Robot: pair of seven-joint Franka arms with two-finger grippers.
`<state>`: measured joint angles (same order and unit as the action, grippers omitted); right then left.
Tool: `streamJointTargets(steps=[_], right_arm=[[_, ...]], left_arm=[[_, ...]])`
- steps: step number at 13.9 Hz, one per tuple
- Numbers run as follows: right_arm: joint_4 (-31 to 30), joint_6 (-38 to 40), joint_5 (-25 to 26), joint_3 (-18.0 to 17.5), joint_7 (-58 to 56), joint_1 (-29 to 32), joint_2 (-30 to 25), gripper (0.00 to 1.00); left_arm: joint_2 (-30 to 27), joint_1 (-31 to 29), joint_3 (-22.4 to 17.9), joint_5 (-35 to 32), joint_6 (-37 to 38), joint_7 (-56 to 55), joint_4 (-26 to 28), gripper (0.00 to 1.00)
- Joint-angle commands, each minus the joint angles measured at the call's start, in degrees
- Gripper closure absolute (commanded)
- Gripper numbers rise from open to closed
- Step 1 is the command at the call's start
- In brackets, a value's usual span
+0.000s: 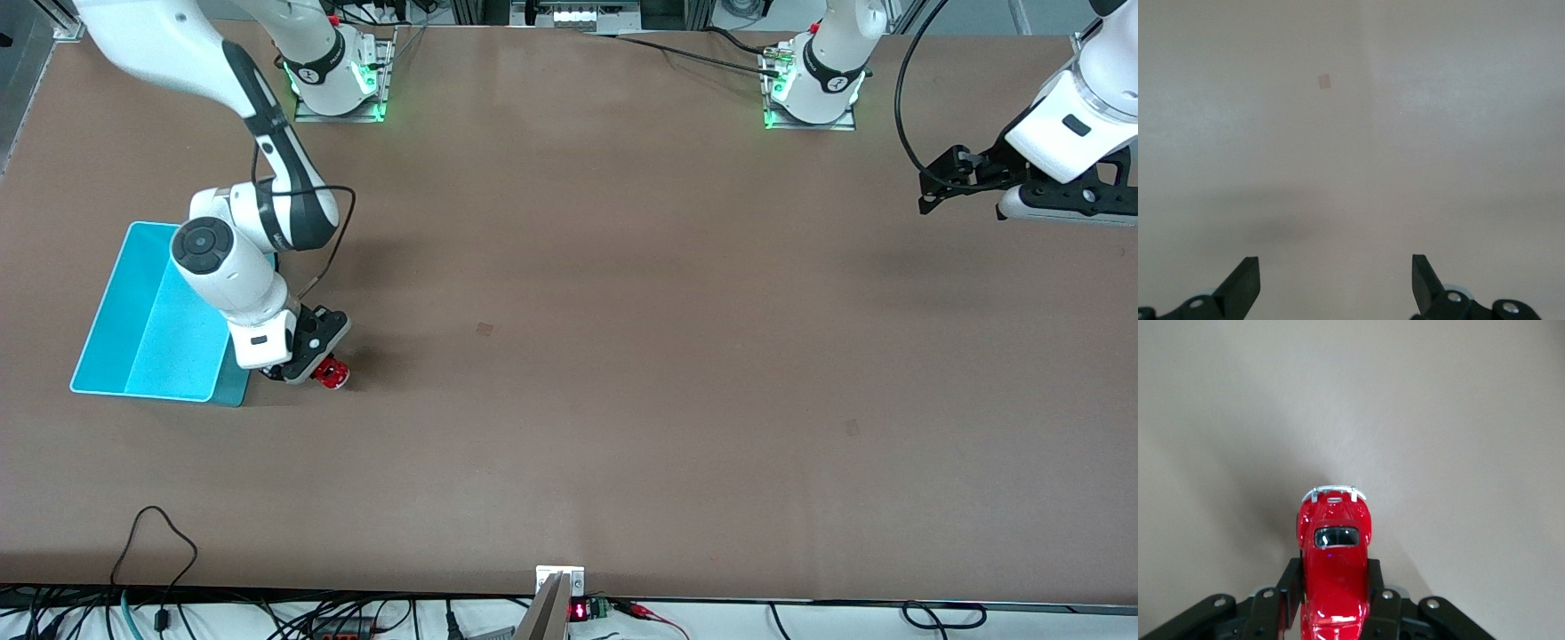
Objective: Wind red beetle toy and store in blue box
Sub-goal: 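Lift the red car with the right gripper over the cyan box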
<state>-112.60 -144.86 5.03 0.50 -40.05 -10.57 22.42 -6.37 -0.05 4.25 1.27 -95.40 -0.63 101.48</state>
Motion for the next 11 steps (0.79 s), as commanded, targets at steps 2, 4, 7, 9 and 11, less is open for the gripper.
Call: streamJointTargets(steps=[2,4,7,9,11], right_arm=[[0.45,8.34,-2.21,1.95,12.76,1.69,-6.24,1.0],[0.62,14.4,-3.19,5.19,25.5,1.78,-7.91,1.0],[1.33,19.43,-3.54,11.87,28.88,1.78,-8.09,1.0],[1.24,20.14,-3.54,16.09,29.86,2.22,-7.57,1.0],[1.33,19.79,-3.89,18.3,30.82,3.97,-5.12,1.0]], left_arm=[[-0.49,2.34,-2.23,1.28,-0.14,1.15,0.47,0.0],[-0.14,2.33,-1.96,1.28,0.13,0.63,0.03,0.0],[-0.23,2.33,-1.87,1.28,0.83,0.54,0.03,0.0],[0.04,2.33,-1.79,1.19,0.75,0.71,-0.14,0.0],[-0.05,2.33,-1.7,1.19,0.92,0.63,-0.32,0.0]])
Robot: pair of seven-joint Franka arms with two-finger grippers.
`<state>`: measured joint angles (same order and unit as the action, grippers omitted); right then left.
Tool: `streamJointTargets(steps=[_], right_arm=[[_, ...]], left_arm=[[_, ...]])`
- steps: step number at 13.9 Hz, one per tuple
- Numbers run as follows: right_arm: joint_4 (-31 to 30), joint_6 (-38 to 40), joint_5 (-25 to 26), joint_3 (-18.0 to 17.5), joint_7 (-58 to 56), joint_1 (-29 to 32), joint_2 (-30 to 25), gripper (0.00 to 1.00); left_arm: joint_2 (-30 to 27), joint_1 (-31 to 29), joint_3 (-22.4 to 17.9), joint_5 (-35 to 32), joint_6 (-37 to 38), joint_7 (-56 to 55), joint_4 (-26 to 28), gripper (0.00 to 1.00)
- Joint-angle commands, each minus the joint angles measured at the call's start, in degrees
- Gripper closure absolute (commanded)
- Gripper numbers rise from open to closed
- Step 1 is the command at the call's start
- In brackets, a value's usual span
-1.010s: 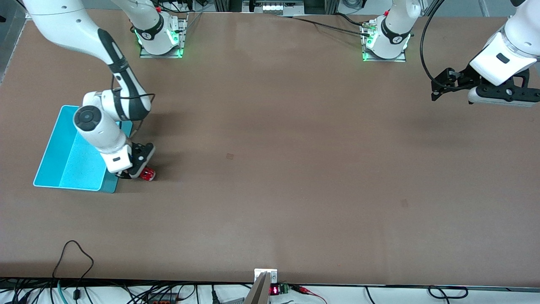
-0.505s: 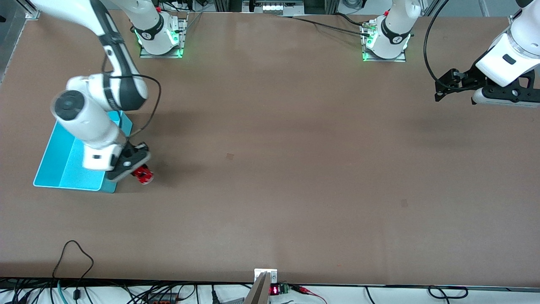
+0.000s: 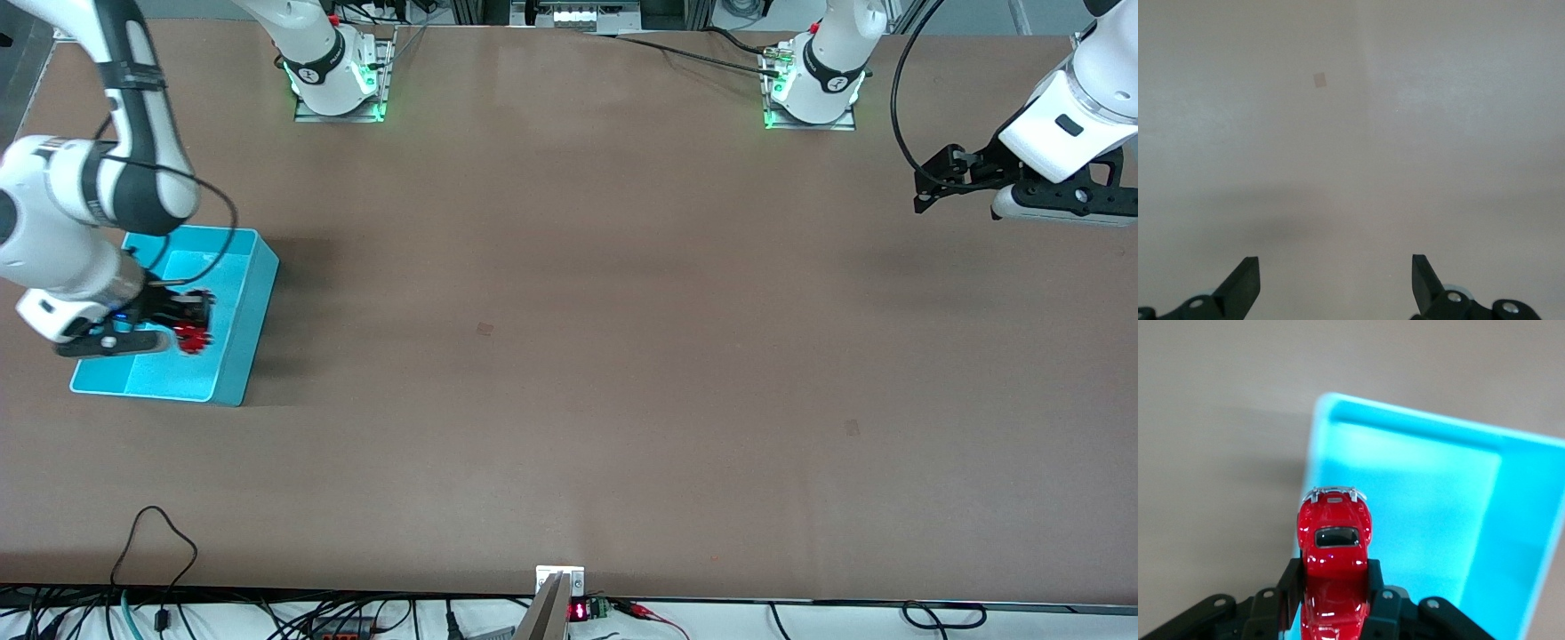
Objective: Wind red beetle toy and store in blue box
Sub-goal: 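Lift the red car with the right gripper over the cyan box, then lower the car into the cyan box and open the right gripper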
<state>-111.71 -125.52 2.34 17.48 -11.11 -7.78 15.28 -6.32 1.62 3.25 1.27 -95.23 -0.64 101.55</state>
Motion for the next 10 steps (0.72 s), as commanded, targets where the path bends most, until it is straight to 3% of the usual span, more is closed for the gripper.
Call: streamJointTargets(steps=[1,6,7,10], right_arm=[[0.44,0.1,-1.81,1.51,2.75,1.71,4.12,1.0],[0.36,-1.65,-2.78,2.03,3.2,3.99,10.11,0.96],[0.36,-1.83,-2.87,2.03,3.29,4.09,11.08,0.9],[0.27,-2.89,-3.4,2.03,3.2,4.09,12.58,0.56]], left_arm=[[-0.1,0.67,-0.7,1.19,0.84,0.64,-0.48,0.0],[-0.1,0.67,-0.7,1.19,0.93,0.91,-0.56,0.0],[-0.1,0.67,-0.61,1.19,0.93,1.08,-0.57,0.0],[-0.01,0.76,-0.61,1.19,1.02,1.08,-0.65,0.0]])
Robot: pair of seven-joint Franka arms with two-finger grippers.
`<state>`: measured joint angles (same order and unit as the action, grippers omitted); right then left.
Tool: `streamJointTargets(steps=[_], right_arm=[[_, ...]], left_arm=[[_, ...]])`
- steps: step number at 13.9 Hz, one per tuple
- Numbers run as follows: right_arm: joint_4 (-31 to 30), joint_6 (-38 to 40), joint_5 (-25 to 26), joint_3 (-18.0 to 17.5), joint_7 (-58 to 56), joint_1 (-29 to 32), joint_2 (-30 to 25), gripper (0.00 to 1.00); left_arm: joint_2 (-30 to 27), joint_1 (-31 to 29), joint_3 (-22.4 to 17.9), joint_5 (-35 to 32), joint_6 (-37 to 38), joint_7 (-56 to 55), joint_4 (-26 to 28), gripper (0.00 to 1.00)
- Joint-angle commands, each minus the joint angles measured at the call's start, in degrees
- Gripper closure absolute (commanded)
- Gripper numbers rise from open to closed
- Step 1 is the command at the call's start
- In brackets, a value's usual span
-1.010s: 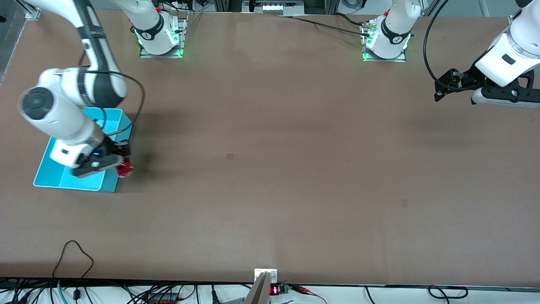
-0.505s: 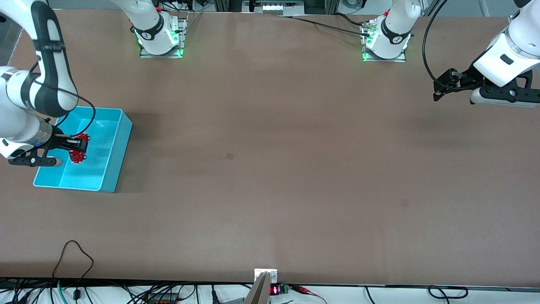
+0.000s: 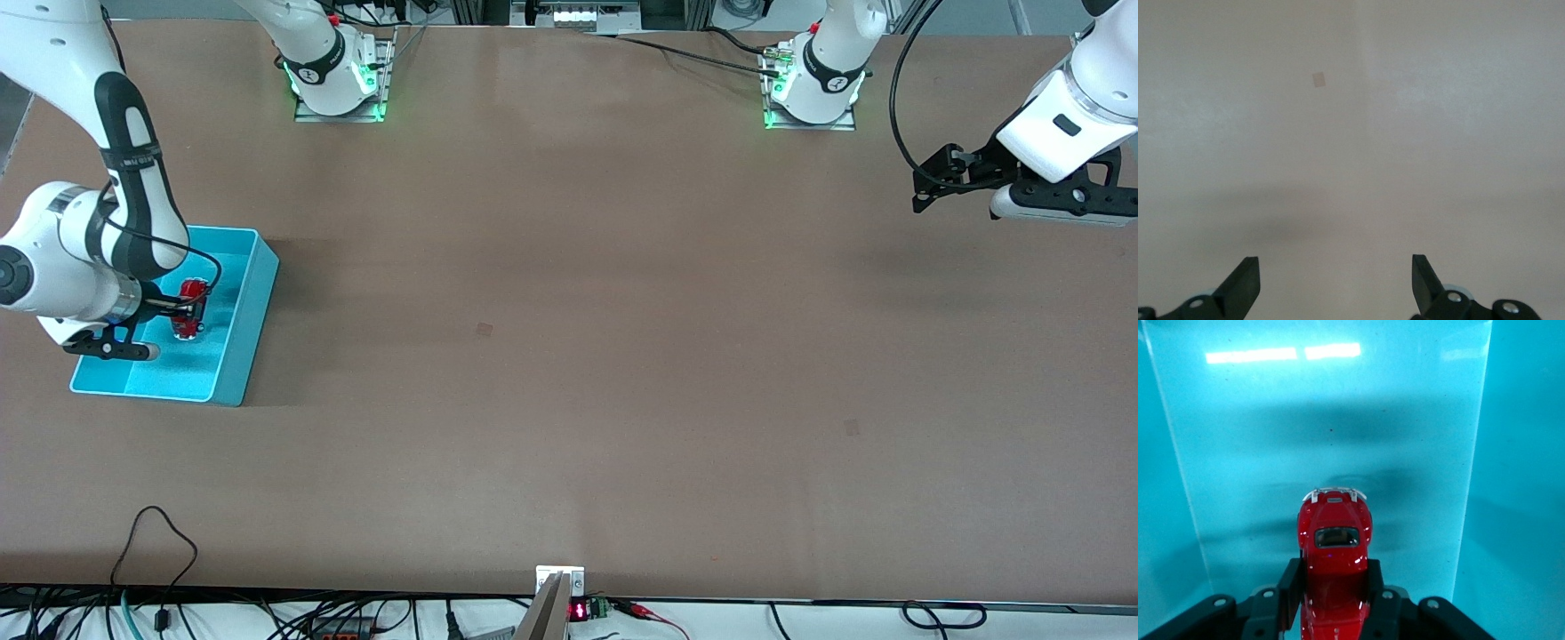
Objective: Wind red beetle toy and store in blue box
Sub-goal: 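Lower the car into the cyan box and open the right gripper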
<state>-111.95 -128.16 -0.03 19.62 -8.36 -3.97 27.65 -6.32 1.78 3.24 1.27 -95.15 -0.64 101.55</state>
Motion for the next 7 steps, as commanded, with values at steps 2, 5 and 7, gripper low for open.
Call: streamJointTargets(steps=[2,5,7], right_arm=[[0.5,-0.07,-1.03,-0.11,-0.07,-0.07,-0.05,0.2],[0.33,1.15,-0.68,-0.2,-0.6,-0.69,-3.29,0.0],[0.59,4.14,-0.42,-0.46,-0.6,-0.87,-6.72,0.0]], left_arm=[[-0.1,0.6,-0.6,1.19,1.46,0.56,-0.65,0.0],[-0.01,0.6,-0.6,1.19,1.64,0.47,-0.65,0.0],[-0.1,0.6,-0.6,1.19,1.64,0.47,-0.65,0.0]])
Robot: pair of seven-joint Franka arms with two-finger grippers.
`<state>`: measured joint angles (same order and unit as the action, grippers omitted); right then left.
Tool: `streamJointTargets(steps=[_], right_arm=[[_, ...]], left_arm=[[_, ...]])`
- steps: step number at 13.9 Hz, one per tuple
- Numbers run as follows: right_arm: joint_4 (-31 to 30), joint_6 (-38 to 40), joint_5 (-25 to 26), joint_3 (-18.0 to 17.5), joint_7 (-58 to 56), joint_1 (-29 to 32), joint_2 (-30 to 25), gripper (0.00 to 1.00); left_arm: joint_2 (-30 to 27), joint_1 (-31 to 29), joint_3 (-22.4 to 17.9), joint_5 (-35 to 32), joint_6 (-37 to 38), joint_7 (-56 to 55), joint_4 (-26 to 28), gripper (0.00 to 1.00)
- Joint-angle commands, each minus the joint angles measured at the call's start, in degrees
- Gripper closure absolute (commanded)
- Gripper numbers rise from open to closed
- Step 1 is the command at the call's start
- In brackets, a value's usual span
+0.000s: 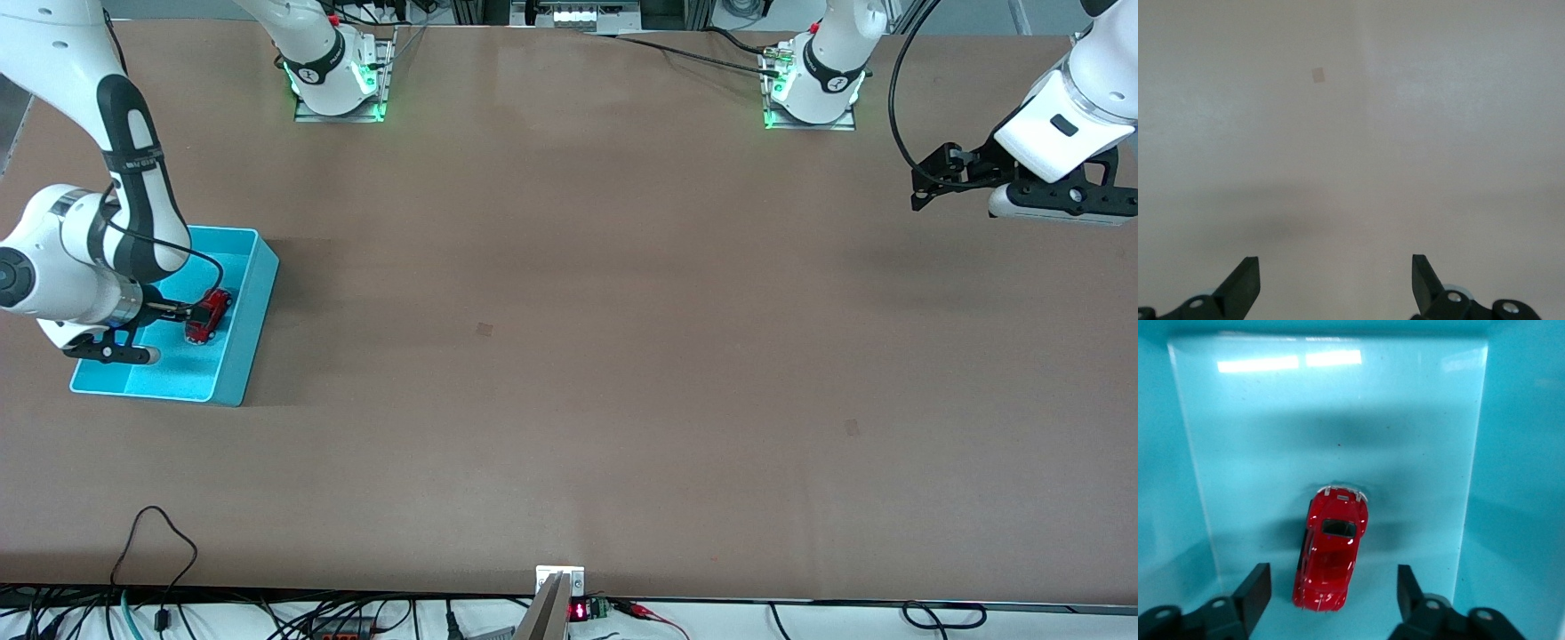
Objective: Wind red beetle toy and store in blue box
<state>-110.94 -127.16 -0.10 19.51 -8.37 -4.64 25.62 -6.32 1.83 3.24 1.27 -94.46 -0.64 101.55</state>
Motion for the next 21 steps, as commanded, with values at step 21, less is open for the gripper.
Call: streamJointTargets(steps=[21], right_arm=[[20.49,36.99,1.51,-8.26,-0.07,-0.46,-22.81,0.0]], left_arm=[[-0.01,0.54,-0.61,1.19,0.95,1.08,-0.65,0.0]])
